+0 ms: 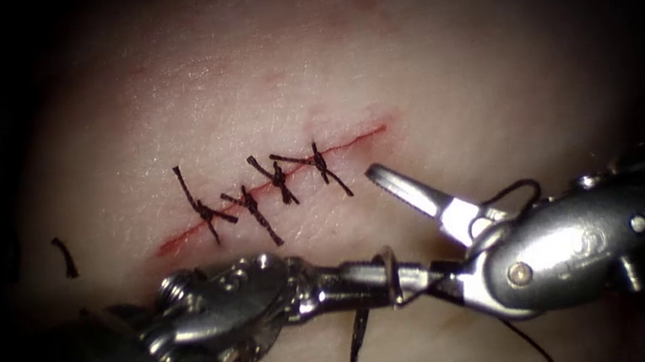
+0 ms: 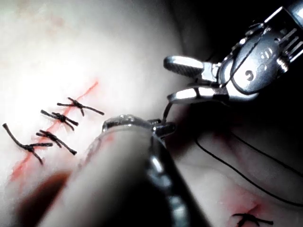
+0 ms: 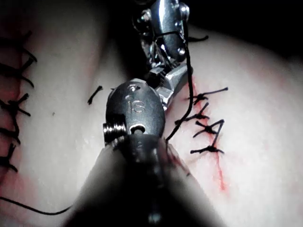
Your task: Wound Closure
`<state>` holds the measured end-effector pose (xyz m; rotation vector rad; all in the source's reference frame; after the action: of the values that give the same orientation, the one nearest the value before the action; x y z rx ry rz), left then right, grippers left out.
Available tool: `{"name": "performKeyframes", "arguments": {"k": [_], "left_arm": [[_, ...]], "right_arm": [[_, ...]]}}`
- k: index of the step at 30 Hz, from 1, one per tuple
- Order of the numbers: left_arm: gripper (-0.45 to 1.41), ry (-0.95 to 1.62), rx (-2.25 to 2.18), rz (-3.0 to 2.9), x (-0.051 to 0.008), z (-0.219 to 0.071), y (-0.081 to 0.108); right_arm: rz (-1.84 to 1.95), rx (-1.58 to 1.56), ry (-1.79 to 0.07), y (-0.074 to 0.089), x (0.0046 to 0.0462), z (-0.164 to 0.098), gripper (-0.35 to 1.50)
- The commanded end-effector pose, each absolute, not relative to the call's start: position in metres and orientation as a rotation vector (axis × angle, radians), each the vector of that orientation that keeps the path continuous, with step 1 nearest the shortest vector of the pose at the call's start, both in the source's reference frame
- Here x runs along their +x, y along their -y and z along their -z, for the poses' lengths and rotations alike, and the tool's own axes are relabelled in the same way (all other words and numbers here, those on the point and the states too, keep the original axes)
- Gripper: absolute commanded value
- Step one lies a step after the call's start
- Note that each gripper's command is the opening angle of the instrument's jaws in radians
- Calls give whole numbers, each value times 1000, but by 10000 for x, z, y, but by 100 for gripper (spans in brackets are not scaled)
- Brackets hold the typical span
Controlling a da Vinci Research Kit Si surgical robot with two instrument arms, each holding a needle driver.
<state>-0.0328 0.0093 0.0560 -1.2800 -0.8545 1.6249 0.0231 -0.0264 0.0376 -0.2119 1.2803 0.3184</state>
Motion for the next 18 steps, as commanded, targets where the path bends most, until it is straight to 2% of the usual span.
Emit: {"name": "performKeyframes", "arguments": {"k": [1,7,8,9,10,11,12,15,17,18], "left_arm": [[-45,852,-1284,-1630,-332,-564,-95],[-43,840,-1289,-1620,-333,-562,-94],[-5,834,-1297,-1610,-333,-561,-94],[-5,834,-1297,-1610,-333,-561,-94],[21,829,-1304,-1603,-334,-561,-93],[32,822,-1306,-1599,-334,-561,-93],[59,817,-1333,-1619,-335,-561,-93],[106,787,-1367,-1667,-336,-562,-94],[121,755,-1405,-1720,-336,-563,-95],[123,749,-1417,-1734,-336,-563,-95]], "right_arm": [[-306,-200,-1274,273,238,-381,-35],[-278,-180,-1274,276,236,-385,-35],[-276,-179,-1276,275,235,-386,-35],[-276,-179,-1276,275,235,-386,-35],[-273,-175,-1277,275,235,-386,-35],[-272,-174,-1280,275,235,-386,-35],[-269,-171,-1285,275,235,-387,-35],[-254,-155,-1306,272,234,-388,-35],[-231,-121,-1310,266,228,-388,-35],[-222,-105,-1318,261,224,-389,-35]]}}
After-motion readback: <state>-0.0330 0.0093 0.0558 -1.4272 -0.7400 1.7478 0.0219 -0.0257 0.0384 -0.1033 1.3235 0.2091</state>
